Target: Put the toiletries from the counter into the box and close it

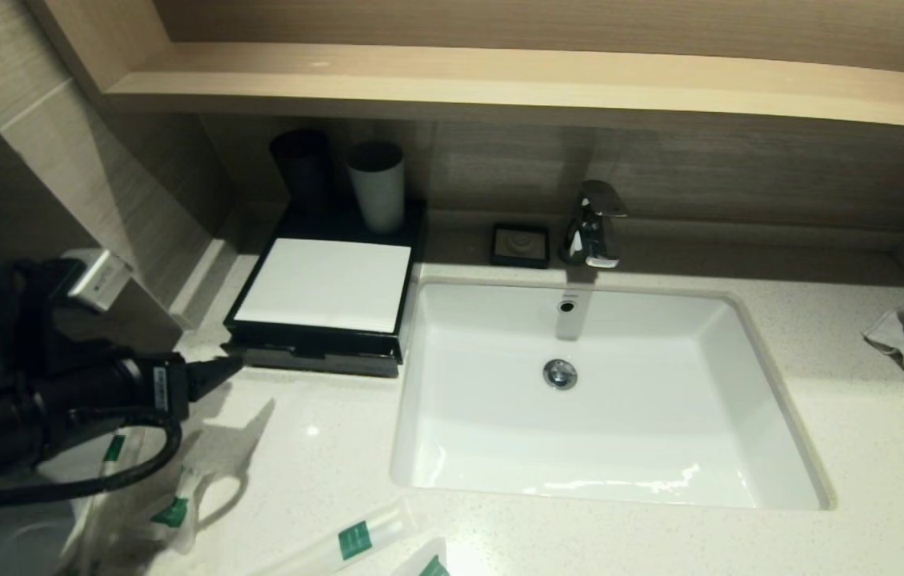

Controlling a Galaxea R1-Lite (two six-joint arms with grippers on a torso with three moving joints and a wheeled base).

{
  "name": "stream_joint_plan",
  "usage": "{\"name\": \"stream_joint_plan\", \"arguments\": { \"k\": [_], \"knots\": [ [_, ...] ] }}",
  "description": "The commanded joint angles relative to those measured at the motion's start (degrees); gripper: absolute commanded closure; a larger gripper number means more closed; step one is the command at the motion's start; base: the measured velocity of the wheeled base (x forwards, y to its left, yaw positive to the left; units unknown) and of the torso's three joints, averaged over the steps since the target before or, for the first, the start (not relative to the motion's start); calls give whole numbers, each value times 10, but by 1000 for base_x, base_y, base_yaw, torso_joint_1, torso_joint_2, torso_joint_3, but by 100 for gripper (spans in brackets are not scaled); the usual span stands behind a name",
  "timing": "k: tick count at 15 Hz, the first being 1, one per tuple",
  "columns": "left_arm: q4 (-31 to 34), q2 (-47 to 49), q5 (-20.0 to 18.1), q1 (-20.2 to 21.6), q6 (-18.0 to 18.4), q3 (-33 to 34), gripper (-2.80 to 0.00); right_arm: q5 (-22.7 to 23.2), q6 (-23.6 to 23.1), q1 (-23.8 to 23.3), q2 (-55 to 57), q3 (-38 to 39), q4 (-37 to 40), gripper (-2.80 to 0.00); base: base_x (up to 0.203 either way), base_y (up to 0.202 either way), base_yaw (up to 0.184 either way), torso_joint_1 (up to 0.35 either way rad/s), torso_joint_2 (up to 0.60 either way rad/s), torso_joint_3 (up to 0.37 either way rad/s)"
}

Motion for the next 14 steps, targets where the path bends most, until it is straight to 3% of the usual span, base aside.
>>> {"name": "stream_joint_plan", "arguments": {
  "k": [1, 5, 9, 14],
  "knots": [
    [-1, 30, 0, -29, -1, -37, 0, 0, 0, 0, 0, 0, 0, 0, 0, 0, 0, 0, 0, 0],
    [-1, 58, 4, -69, -7, -68, 0, 0, 0, 0, 0, 0, 0, 0, 0, 0, 0, 0, 0, 0],
    [0, 83, 42, -72, -8, -66, 0, 0, 0, 0, 0, 0, 0, 0, 0, 0, 0, 0, 0, 0],
    [13, 99, 47, -79, -23, -65, 0, 0, -1, 0, 0, 0, 0, 0, 0, 0, 0, 0, 0, 0]
  ]
}}
